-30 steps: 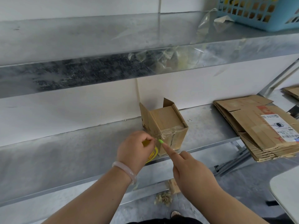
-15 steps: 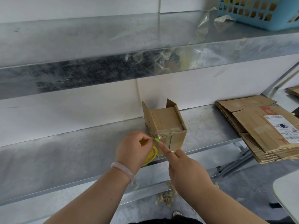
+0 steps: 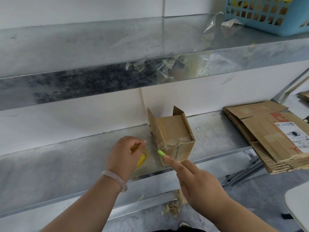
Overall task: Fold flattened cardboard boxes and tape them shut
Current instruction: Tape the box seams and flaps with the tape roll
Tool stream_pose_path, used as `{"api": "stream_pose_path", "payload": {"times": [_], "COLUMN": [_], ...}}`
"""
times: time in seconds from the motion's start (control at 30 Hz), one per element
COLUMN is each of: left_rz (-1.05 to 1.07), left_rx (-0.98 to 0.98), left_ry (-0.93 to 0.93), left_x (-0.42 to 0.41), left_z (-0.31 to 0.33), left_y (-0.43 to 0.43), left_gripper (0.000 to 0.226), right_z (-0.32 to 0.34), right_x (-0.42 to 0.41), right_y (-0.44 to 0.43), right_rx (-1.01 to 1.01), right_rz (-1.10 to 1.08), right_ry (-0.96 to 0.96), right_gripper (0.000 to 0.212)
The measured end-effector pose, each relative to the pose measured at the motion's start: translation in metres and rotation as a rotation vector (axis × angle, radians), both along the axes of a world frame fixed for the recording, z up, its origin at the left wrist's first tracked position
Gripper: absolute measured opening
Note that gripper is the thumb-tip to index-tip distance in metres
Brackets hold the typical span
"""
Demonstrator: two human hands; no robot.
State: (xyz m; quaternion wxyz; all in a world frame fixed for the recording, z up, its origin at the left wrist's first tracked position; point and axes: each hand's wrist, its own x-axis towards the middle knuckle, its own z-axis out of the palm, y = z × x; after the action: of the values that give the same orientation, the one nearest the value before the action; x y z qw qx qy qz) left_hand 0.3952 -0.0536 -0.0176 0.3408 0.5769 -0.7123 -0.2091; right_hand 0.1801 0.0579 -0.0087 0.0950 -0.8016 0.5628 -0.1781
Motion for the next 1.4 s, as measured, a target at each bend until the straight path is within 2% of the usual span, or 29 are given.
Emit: {"api": "stream_pose_path", "payload": {"times": [0.07, 0.13, 0.2, 0.27, 0.33, 0.43, 0.5, 0.57, 0.67, 0.73, 0.87, 0.93, 1.0, 1.1, 1.17, 1.27, 1.4], "left_rz": [0.018, 0.026, 0.021, 0.031, 0.04, 0.037, 0.033, 0.038, 0.073, 0.08, 0.11, 0.172, 0.171, 0.073, -0.003, 0.035, 0.113], "left_rx": [-0.023, -0.081, -0.182, -0.271, -0.34, -0.412, -0.442, -0.449, -0.379, -0.305, -0.155, -0.106, -0.115, -0.029, 0.103, 0.291, 0.374], "left_ry": [-0.077, -0.178, -0.278, -0.394, -0.489, -0.585, -0.591, -0.577, -0.554, -0.554, -0.572, -0.571, -0.427, 0.005, 0.272, 0.656, 0.928], "left_x": [0.007, 0.013, 0.02, 0.027, 0.035, 0.043, 0.047, 0.049, 0.05, 0.052, 0.051, 0.043, 0.024, -0.032, -0.074, -0.114, -0.127], "left_z": [-0.003, -0.006, -0.009, -0.015, -0.026, -0.051, -0.066, -0.077, -0.089, -0.095, -0.095, -0.085, -0.065, -0.022, -0.002, 0.012, 0.012], "left_y": [-0.005, -0.011, -0.016, -0.021, -0.023, -0.017, -0.009, -0.001, 0.008, 0.015, 0.025, 0.03, 0.034, 0.042, 0.044, 0.04, 0.033], "left_gripper": [0.009, 0.008, 0.013, 0.023, 0.025, 0.022, 0.015, 0.011, 0.022, 0.027, 0.028, 0.04, 0.052, 0.064, 0.064, 0.057, 0.073], "right_z": [-0.006, -0.007, -0.007, -0.006, -0.015, -0.035, -0.048, -0.059, -0.069, -0.068, -0.042, -0.025, -0.008, 0.008, 0.013, 0.013, 0.016], "right_x": [-0.009, -0.02, -0.033, -0.048, -0.066, -0.086, -0.091, -0.094, -0.095, -0.093, -0.079, -0.07, -0.059, -0.041, -0.031, -0.024, -0.024], "right_y": [0.0, -0.004, -0.012, -0.026, -0.046, -0.078, -0.092, -0.099, -0.103, -0.099, -0.08, -0.069, -0.063, -0.062, -0.064, -0.068, -0.074], "right_rx": [-0.164, -0.274, -0.328, -0.239, -0.001, 0.278, 0.351, 0.371, 0.318, 0.269, 0.234, 0.229, 0.247, 0.376, 0.473, 0.544, 0.586], "right_rz": [0.047, -0.008, -0.173, -0.404, -0.568, -0.618, -0.59, -0.541, -0.472, -0.459, -0.502, -0.508, -0.481, -0.414, -0.361, -0.326, -0.351], "right_ry": [-0.095, -0.252, -0.344, -0.359, -0.289, -0.124, -0.059, 0.085, 0.247, 0.15, -0.361, -0.573, -0.776, -1.047, -1.058, -1.032, -1.097], "right_gripper": [0.072, 0.062, 0.051, 0.046, 0.047, 0.052, 0.058, 0.058, 0.049, 0.047, 0.046, 0.045, 0.043, 0.047, 0.049, 0.053, 0.061]}}
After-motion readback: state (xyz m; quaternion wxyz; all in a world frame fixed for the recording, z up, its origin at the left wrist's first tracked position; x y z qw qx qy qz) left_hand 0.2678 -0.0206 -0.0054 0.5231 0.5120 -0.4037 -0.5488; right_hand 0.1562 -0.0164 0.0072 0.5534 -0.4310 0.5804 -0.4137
